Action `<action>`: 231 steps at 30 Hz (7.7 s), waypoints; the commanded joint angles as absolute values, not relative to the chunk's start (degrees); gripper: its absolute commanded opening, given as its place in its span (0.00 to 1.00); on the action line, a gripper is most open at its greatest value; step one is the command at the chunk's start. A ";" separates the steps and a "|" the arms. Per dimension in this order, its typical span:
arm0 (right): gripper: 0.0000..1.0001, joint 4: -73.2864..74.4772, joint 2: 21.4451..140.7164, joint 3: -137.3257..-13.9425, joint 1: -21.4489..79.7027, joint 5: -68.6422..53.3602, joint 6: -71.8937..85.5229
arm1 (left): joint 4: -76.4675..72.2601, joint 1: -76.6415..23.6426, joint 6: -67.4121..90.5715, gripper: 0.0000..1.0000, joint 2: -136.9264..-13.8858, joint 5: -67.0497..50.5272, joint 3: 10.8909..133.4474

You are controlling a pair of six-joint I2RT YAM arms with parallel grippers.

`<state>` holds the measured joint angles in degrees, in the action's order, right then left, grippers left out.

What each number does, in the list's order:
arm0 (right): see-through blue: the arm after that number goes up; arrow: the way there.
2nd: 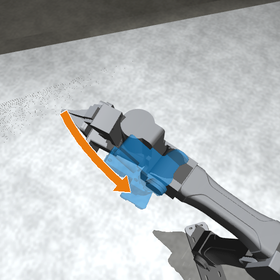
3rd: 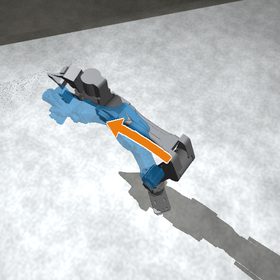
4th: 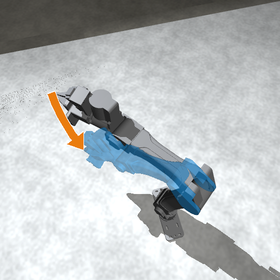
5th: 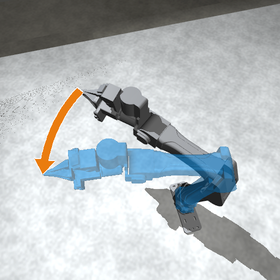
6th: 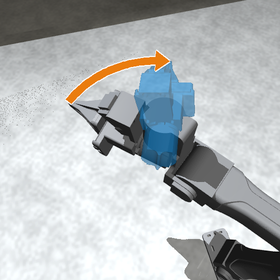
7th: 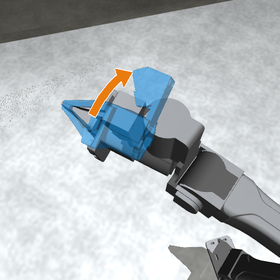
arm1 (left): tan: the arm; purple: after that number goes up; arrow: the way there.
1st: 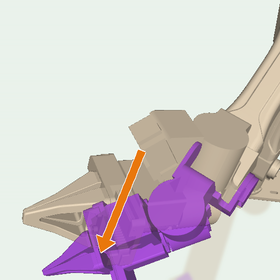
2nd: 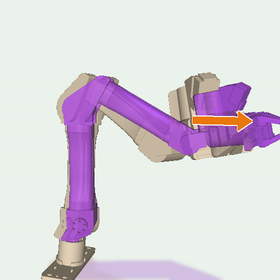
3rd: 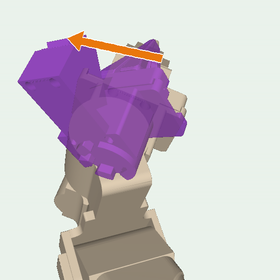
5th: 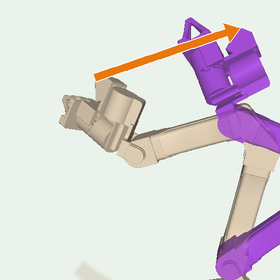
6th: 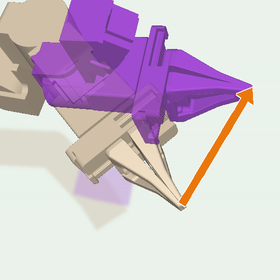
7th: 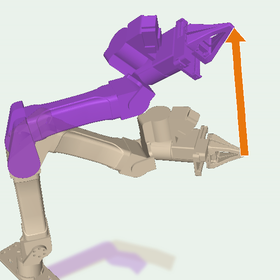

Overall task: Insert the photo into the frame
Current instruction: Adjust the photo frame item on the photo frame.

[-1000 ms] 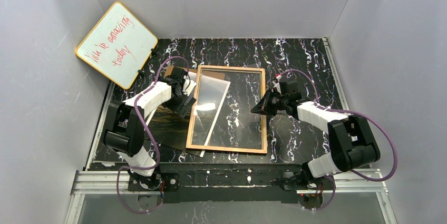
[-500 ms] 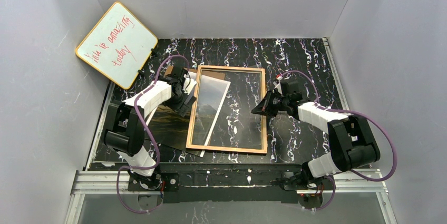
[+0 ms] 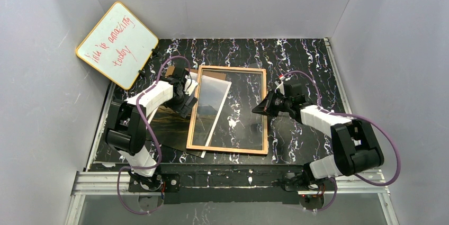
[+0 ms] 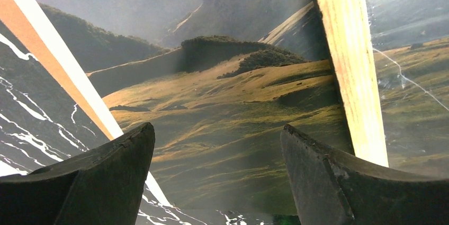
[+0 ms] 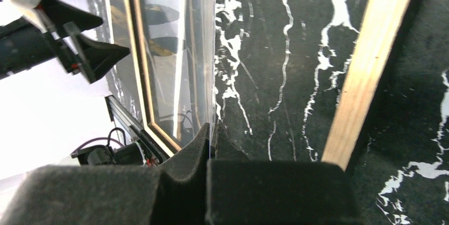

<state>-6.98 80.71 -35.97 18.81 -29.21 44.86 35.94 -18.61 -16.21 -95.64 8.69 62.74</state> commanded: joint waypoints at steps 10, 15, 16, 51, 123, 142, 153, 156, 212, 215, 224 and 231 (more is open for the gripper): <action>0.01 -20.34 76.20 -33.53 18.63 -33.14 47.10 | 36.21 -18.90 -15.01 0.86 -97.74 6.14 64.02; 0.01 -23.07 76.78 -32.65 18.58 -33.53 48.78 | 36.19 -18.90 -15.29 0.85 -97.56 6.23 63.59; 0.01 -23.48 76.55 -32.46 18.63 -33.49 49.10 | 36.16 -18.90 -15.29 0.85 -97.56 6.21 63.55; 0.01 -28.65 76.46 -31.62 18.62 -35.04 61.50 | 37.16 -19.95 -18.00 0.84 -94.25 0.00 62.57; 0.01 -40.39 74.69 -35.99 20.17 -35.94 64.54 | 42.05 -4.04 -13.53 0.80 -99.02 -11.52 74.10; 0.01 -51.10 83.26 -37.19 20.24 -37.20 71.28 | 38.80 2.85 -9.67 0.79 -97.99 -3.96 74.56; 0.01 -58.32 91.63 -30.61 20.24 -36.25 68.54 | 40.20 1.44 -13.54 0.80 -96.57 -5.84 70.58; 0.01 -56.75 91.44 -29.68 20.15 -35.45 67.03 | 40.58 1.10 -14.11 0.80 -96.27 -6.29 70.31; 0.01 -60.80 95.63 -23.46 16.00 -33.48 68.53 | 41.22 -2.37 -15.11 0.79 -95.71 -6.24 69.66; 0.01 -62.36 96.78 -23.55 16.00 -33.86 68.88 | 41.12 -2.68 -15.29 0.79 -95.80 -6.03 69.31; 0.01 -66.49 99.46 -23.20 16.02 -34.88 70.14 | 41.09 -3.91 -15.34 0.79 -96.08 -5.73 68.88; 0.01 -66.91 99.95 -23.79 16.05 -35.24 70.05 | 39.03 -9.83 -13.64 0.79 -98.22 -4.29 67.21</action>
<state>-62.13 99.22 -23.44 16.19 -34.59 70.30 38.96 -6.26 -14.68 -98.17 -4.99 68.49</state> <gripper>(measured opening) 0.031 0.793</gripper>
